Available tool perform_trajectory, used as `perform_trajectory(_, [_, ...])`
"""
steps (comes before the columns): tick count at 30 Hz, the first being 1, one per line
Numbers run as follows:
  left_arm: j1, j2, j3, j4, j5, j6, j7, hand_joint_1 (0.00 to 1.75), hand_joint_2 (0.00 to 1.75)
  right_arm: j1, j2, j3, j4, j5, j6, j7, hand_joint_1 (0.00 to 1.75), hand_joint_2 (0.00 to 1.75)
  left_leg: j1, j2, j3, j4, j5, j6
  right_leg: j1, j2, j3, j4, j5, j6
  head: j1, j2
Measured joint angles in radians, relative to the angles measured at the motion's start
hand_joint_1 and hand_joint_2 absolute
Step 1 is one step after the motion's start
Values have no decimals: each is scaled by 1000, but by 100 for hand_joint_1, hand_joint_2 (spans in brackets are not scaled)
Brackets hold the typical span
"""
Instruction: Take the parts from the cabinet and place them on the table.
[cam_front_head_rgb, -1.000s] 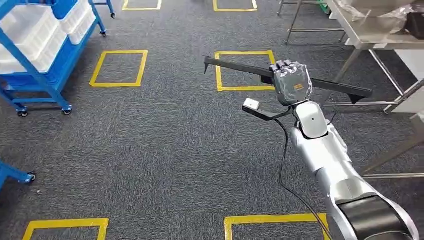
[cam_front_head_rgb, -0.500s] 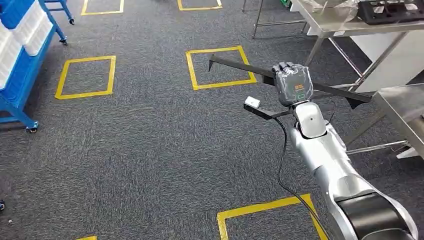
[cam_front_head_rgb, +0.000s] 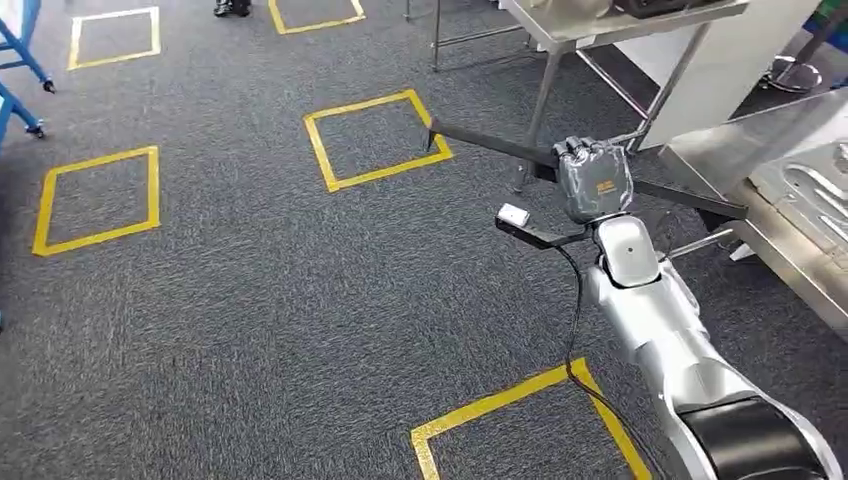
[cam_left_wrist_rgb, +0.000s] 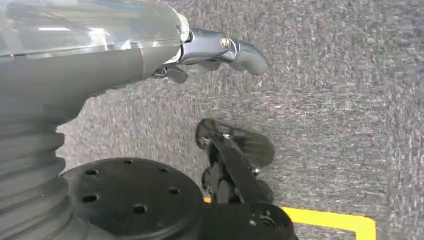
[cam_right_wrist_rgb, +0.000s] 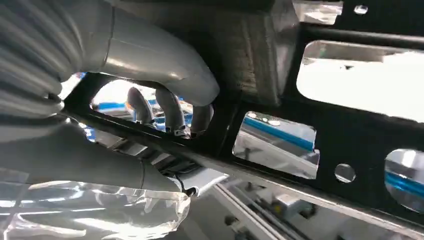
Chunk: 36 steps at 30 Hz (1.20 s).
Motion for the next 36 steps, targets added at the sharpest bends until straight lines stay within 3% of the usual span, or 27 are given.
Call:
perform_trajectory(1, [-1,0,0,0,0,-1,0,0,175,2,0,0,-5,3,0,0,175,175,4,-20,42,-96,52,-1,-3,14,0,8,-6,5,0,0])
perform_trajectory(2, [1,1,0,0,0,-1,0,0,175,3,0,0,-8,8,0,0,175,175,9,-66,65,-152,60,1,-6,24,-5,16,-11,11,0,0])
perform_trajectory(3, [3,1,0,0,0,-2,0,0,175,-1,0,0,-8,12,-1,3,175,175,11,-88,77,-170,50,0,0,35,-15,27,-14,17,0,0])
perform_trajectory(6, [-1,2,0,1,-5,-5,0,0,175,6,-11,-6,-10,24,-1,10,175,175,1,-56,73,-166,52,18,-12,70,-23,15,-2,38,1,0])
perform_trajectory(7, [-1,2,0,1,-5,-6,0,0,175,7,-13,-7,-11,28,-1,11,175,175,8,-43,77,-179,58,28,-12,72,-27,17,-4,42,0,0])
perform_trajectory(8, [-3,3,0,1,-5,-7,0,0,175,7,-18,-9,-13,30,-1,11,175,175,6,-32,82,-185,62,34,-6,4,-30,33,-14,44,1,0])
perform_trajectory(9, [-3,3,0,1,-5,-7,0,0,175,1,-22,-10,-13,31,0,11,175,175,4,-23,82,-188,63,41,-4,-47,-53,80,-44,47,1,0])
perform_trajectory(11, [1,3,0,1,-5,-9,0,0,175,-6,-22,-11,-14,33,1,11,175,175,0,0,82,-188,61,43,-7,-69,-130,234,-114,52,1,0])
perform_trajectory(12, [2,3,0,1,-5,-9,0,0,175,-5,-22,-11,-13,34,1,11,175,175,0,13,83,-188,59,46,-8,-71,-164,299,-131,54,1,0])
perform_trajectory(13, [1,3,0,1,-5,-9,1,0,175,-3,-23,-11,-13,35,1,11,175,175,0,25,83,-188,58,45,-9,-72,-178,317,-123,55,1,0])
perform_trajectory(14, [1,3,0,1,-5,-9,2,0,175,-3,-23,-11,-13,37,1,11,175,175,-1,38,84,-188,56,45,-9,-73,-165,284,-93,55,1,0])
perform_trajectory(16, [0,3,0,1,-6,-9,3,0,175,-7,-27,-11,-13,37,0,12,175,175,-1,60,92,-188,50,41,-6,-93,-76,113,-8,48,1,0])
perform_trajectory(17, [-1,3,0,1,-7,-9,5,0,175,-10,-28,-11,-13,39,0,14,175,175,-3,70,98,-188,46,38,-1,-125,-26,21,18,41,1,0])
perform_trajectory(18, [-1,2,0,1,-7,-9,6,0,175,-13,-27,-11,-13,39,0,18,175,175,-8,78,100,-192,44,34,16,-166,-18,11,1,31,1,0])
perform_trajectory(20, [-3,2,0,1,-7,-8,9,0,175,-16,-28,-11,-13,40,0,19,175,175,-9,96,105,-192,39,23,18,-139,-23,4,6,25,1,0])
perform_trajectory(23, [-3,2,0,1,-7,-8,9,0,175,-16,-28,-11,-13,40,0,20,175,175,-9,98,106,-192,39,23,18,-137,-24,4,6,25,1,0])
perform_trajectory(25, [-3,0,0,1,-6,-6,11,0,175,-17,-29,-11,-13,41,-1,23,175,175,-9,115,114,-198,35,15,19,-119,-23,3,6,19,1,0])
perform_trajectory(26, [-5,0,0,1,1,4,11,0,175,-31,-24,-9,-9,43,-1,39,175,175,-4,19,67,-78,-36,3,2,-87,-4,-12,10,1,0,0])
perform_trajectory(28, [-2,0,0,1,3,6,12,0,175,-35,-18,-5,-2,43,-1,50,175,175,-4,7,-16,83,-96,0,4,-60,-3,-11,8,-3,-1,0])
perform_trajectory(29, [-1,0,0,1,3,6,13,0,175,-35,-13,-1,2,44,-1,53,175,175,-4,6,-44,127,-102,-1,5,-46,-2,-9,7,-4,-1,0])
perform_trajectory(30, [-1,0,0,1,3,7,14,0,175,-35,-12,2,6,44,-1,56,175,175,-4,6,-53,127,-87,1,5,-31,-2,-7,6,-4,-1,0])
perform_trajectory(31, [0,0,0,1,4,9,14,0,175,-35,-11,3,10,45,-1,60,175,175,-4,5,-39,81,-47,2,5,-15,-1,-4,5,-4,-1,0])
perform_trajectory(32, [-1,0,0,1,4,9,15,0,175,-36,-10,3,12,45,-1,63,175,175,-4,-1,-5,-10,10,6,3,1,-1,0,2,-1,-1,0])
perform_trajectory(33, [-2,0,0,1,3,9,15,0,175,-37,-8,6,12,45,-1,66,175,175,-3,-19,33,-102,59,9,2,13,-1,5,-2,3,-1,0])
perform_trajectory(34, [-1,0,0,1,4,10,15,0,175,-38,-7,11,14,45,-1,72,175,175,0,-69,56,-162,69,13,-1,23,-4,11,-6,8,0,0])
perform_trajectory(35, [-1,0,0,1,4,10,15,0,175,-42,-6,14,17,45,-1,74,175,175,3,-77,64,-177,65,13,3,33,-11,18,-8,13,0,0])
perform_trajectory(36, [-2,-1,0,1,3,10,15,0,175,-43,-6,17,21,45,-1,82,175,175,0,-64,65,-174,68,17,2,41,-15,14,-4,19,0,0])
